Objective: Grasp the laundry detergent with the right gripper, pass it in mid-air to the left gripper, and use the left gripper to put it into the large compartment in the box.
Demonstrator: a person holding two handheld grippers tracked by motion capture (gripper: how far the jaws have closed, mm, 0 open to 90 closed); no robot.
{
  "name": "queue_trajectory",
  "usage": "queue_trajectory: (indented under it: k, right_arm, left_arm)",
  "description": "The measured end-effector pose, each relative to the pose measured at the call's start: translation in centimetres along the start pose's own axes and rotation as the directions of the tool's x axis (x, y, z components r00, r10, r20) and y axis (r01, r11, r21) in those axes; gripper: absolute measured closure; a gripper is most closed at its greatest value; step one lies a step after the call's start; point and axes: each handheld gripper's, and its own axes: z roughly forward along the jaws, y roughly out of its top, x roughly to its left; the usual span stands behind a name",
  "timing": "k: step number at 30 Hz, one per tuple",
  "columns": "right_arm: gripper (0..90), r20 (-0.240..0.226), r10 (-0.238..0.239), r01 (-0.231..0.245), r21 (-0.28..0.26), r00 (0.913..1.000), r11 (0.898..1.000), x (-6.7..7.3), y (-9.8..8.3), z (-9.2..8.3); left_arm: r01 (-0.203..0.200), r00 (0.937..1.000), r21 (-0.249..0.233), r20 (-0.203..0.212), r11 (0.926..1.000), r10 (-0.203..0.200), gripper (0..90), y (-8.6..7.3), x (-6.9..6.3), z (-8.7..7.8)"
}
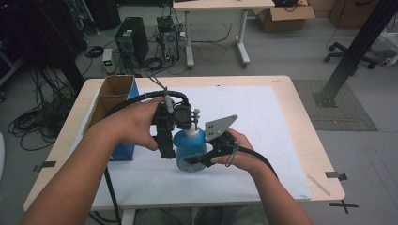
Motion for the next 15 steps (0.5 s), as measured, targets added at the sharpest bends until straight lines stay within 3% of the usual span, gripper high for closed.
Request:
queue_trajectory:
  k: [15]
  right_arm:
    - [44.8,0.000,0.002,-0.002,-0.009,1.0000,1.000,-0.1,1.0,1.6]
  left_arm:
    - [-0.013,0.9999,-0.003,0.000,0.9999,0.013,0.4,0.9,0.0,0.2]
